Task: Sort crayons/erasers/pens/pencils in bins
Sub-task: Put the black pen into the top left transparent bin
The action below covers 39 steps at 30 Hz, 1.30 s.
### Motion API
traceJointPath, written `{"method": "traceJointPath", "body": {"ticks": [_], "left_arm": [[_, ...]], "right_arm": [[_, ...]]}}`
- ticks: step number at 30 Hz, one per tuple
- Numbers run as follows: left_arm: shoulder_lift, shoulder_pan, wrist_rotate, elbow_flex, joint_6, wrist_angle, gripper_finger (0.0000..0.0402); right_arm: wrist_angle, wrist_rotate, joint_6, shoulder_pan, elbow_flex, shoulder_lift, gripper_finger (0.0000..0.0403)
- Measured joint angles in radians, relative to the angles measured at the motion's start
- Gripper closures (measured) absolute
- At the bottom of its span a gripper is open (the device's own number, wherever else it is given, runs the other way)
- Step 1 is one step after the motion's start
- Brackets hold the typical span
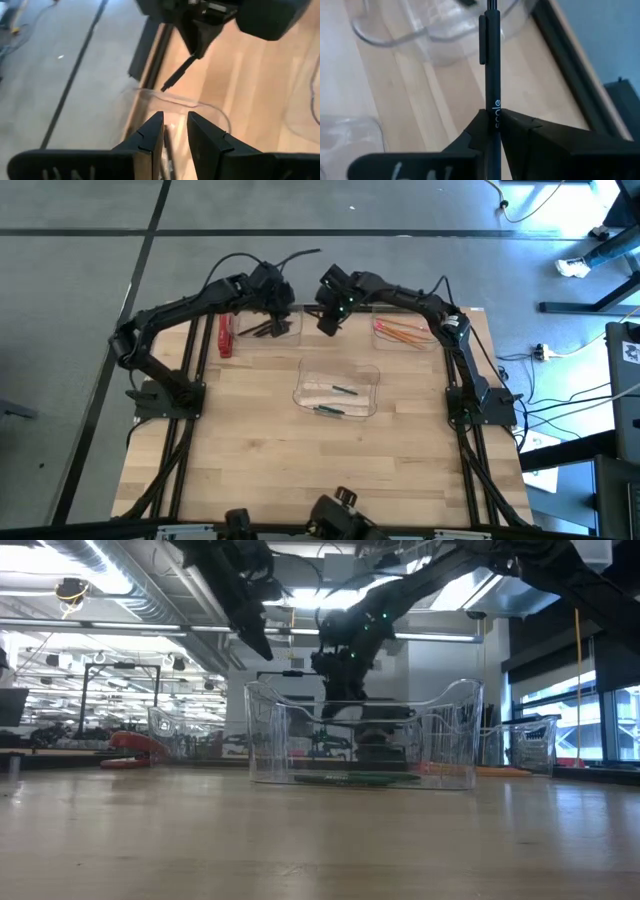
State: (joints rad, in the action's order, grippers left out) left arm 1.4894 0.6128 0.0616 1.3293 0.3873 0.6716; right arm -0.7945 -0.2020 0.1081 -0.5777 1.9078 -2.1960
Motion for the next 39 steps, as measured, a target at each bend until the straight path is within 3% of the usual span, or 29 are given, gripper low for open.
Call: {"method": "traceJointPath", "body": {"ticks": [8,17,24,39], "left_arm": [[-0.102,0.000,0.046,0.000,-0.058,0.043,0.0321],[-0.179,0.000,0.174,0.000,-0.118,0.117,0.0321],[-0.195,0.000,0.197,0.000,-0.152,0.168,0.0321],[-0.195,0.000,0.241,0.000,-0.198,0.235,0.0321]], "right_arm": [[0.008,0.000,0.063,0.007,0.100,0.000,0.0364],[0.225,-0.061,0.110,0.074,0.135,0.000,0.0363],[0.421,-0.063,0.160,0.127,0.134,-0.029,0.0363],[0.522,-0.063,0.164,0.137,0.132,-0.173,0.0363]]}}
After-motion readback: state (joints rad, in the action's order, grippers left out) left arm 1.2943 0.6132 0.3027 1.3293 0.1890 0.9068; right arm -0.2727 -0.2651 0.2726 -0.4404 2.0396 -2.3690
